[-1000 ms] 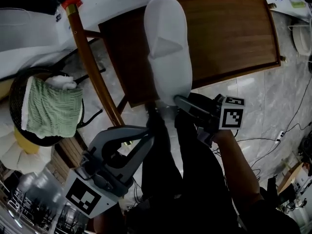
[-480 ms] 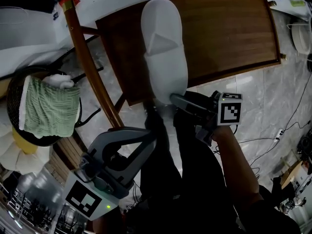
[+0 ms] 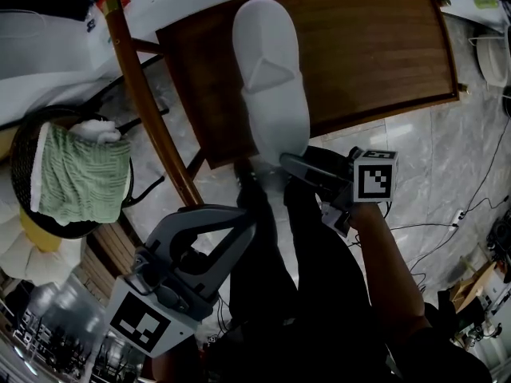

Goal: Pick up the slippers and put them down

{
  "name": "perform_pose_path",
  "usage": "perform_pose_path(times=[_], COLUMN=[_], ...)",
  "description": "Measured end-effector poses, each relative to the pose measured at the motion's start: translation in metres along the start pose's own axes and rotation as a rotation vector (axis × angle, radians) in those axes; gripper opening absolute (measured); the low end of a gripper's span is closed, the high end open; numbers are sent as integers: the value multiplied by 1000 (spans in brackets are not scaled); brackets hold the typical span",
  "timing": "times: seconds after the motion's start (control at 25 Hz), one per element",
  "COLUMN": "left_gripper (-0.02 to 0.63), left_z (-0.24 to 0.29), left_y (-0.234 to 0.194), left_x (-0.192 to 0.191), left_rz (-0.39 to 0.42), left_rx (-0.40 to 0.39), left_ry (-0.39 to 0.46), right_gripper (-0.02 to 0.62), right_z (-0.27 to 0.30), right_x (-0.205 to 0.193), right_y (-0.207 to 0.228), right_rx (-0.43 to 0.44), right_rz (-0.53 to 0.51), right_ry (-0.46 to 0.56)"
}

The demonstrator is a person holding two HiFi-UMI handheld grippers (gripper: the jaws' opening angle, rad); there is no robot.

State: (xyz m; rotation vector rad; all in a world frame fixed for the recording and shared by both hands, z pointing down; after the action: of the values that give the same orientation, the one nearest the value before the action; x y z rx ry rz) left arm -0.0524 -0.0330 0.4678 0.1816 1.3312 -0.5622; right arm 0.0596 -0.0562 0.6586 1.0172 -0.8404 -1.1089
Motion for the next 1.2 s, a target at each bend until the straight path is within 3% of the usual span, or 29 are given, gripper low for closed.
perform_pose_path(times=[0.28, 0.44, 0.6, 0.68, 0.76, 0.8, 0.84, 0.96, 1.08, 1.2], left_gripper=[14, 14, 14, 14, 14, 14, 14, 14, 14, 14], left_z=[-2, -4, -3, -2, -2, -3, -5, -17, -34, -50], left_y=[9, 14, 13, 10, 10, 12, 17, 41, 65, 72], left_x=[-5, -4, 0, 11, 28, 38, 50, 94, 134, 181], left_rz=[2, 6, 32, 48, 57, 49, 33, 9, 43, 103], left_rx=[-5, -8, -17, -22, -28, -31, -33, -52, -65, -57], left_ry=[-8, -4, 20, 47, 53, 50, 51, 89, 121, 170], right_gripper=[197, 213, 212, 211, 177, 98, 60, 40, 30, 25], right_z=[-5, -15, -35, -47, -64, -75, -85, -105, -117, -123], right_x=[-2, 4, 10, 14, 14, 12, 10, 0, -11, -27], right_y=[14, 21, 13, -3, -34, -54, -77, -170, -268, -360], right_rx=[-131, -185, -149, -77, -13, -5, 4, 115, 314, 459], right_rz=[-80, -88, -65, -39, -54, -91, -140, -308, -473, -740], right_ry=[24, 89, 154, 204, 252, 272, 286, 296, 280, 233])
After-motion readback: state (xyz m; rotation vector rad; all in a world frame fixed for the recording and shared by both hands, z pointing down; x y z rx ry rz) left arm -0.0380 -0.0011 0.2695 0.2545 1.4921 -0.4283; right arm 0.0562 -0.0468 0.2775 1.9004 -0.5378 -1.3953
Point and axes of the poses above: the fingertips, and each gripper's own axes: z forward along the fingers, y to its right, x out of its top, the point moved 3 cm from there along -z, backward along the fingers, and after that the axes turned 10 degrees about z, right-handed, at the moved point
